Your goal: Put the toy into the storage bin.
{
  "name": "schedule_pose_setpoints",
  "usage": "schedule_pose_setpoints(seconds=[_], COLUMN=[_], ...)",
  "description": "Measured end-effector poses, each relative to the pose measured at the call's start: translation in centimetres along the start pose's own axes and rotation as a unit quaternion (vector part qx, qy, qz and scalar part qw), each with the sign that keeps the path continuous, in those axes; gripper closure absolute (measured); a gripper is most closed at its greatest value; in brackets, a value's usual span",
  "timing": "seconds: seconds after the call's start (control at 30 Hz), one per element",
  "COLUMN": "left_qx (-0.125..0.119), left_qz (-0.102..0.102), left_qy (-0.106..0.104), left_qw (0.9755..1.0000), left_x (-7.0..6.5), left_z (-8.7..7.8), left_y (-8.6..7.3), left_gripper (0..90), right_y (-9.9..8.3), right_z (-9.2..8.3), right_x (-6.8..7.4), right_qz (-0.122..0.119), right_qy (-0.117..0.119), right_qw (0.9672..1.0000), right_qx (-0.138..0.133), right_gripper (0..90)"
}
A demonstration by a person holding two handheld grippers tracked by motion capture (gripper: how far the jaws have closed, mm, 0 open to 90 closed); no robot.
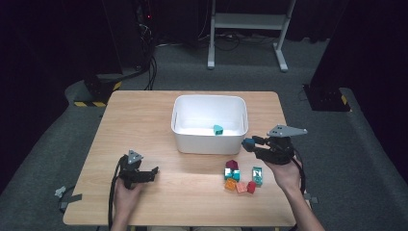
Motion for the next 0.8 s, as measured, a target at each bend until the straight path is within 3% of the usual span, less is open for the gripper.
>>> schedule_pose_setpoints(seconds=[0.57,0.8], left_qx=[0.000,0.000], left_qz=[0.000,0.000], left_qy=[0.000,0.000], left_qw=[1.0000,1.0000], left_x=[0.0,0.0], left_z=[0.0,0.0], left_y=[0.0,0.0], left_gripper=[9.1,9.1], right_y=[4.5,6.0], right_z=[0.0,0.7], right_x=[1.0,0.8], right_qz=[-0.006,0.003], right_qy=[0.024,0.032], right_qw=[0.9997,0.9995], right_qx=[-0.009,-0.006], right_gripper=[59.7,59.7])
Point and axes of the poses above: each handheld gripper's, and its own axes: z roughly forward along the jaws, y roughly out of its top, x roughly to its left, the point moved 7 cm from there along z, roughly forward along the jaws, and after that the axes turned 8 degrees about x, right-handed, at the moved point
